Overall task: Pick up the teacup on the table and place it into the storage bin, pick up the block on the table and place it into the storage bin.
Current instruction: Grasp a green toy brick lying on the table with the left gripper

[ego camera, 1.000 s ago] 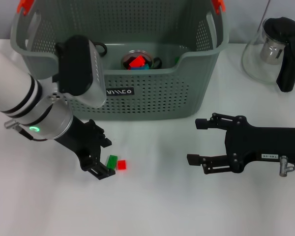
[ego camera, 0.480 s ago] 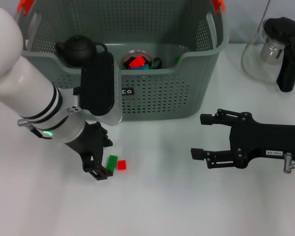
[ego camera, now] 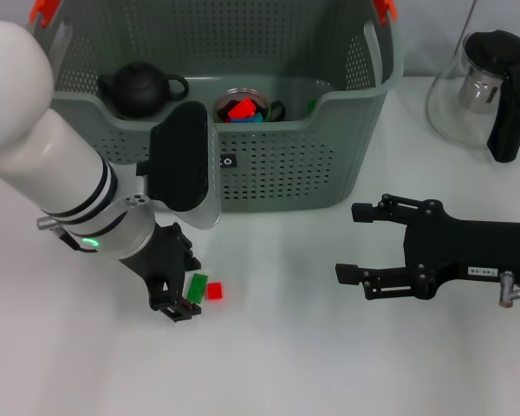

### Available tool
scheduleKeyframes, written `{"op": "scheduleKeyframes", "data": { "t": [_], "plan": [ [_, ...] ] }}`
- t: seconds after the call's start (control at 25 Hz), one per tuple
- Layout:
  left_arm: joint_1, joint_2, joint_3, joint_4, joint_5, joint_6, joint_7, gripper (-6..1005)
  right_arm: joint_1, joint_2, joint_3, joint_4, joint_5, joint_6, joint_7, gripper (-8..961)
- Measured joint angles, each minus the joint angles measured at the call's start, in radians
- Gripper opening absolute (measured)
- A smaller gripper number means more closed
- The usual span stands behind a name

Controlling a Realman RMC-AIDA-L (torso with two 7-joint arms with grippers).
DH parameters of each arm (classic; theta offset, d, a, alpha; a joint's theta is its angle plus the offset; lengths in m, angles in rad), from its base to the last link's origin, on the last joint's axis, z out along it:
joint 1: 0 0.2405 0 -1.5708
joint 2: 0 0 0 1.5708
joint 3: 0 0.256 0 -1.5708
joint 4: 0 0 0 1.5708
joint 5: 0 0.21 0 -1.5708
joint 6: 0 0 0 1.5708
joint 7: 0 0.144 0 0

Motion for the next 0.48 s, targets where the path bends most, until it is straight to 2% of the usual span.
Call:
{"op": "scheduleKeyframes", "data": {
  "t": [0.16,0.4,0.48],
  "plan": [
    [-0.005,0.0,0.002,-0.012,0.0,-0.003,-0.019,718,0.0,0.0,0.001,0.0,0.0,-0.001,0.0,947],
    [-0.005,0.0,0.002,-0.015,0.0,-0.004,-0.02,515,0.0,-0.001,0.004,0.0,0.0,-0.011,-0.001,947],
    [-0.005,0.0,0.003,-0.015,0.0,-0.004,-0.021,508,0.001,-0.001,0.004,0.0,0.0,-0.018,-0.001,947]
  ]
}}
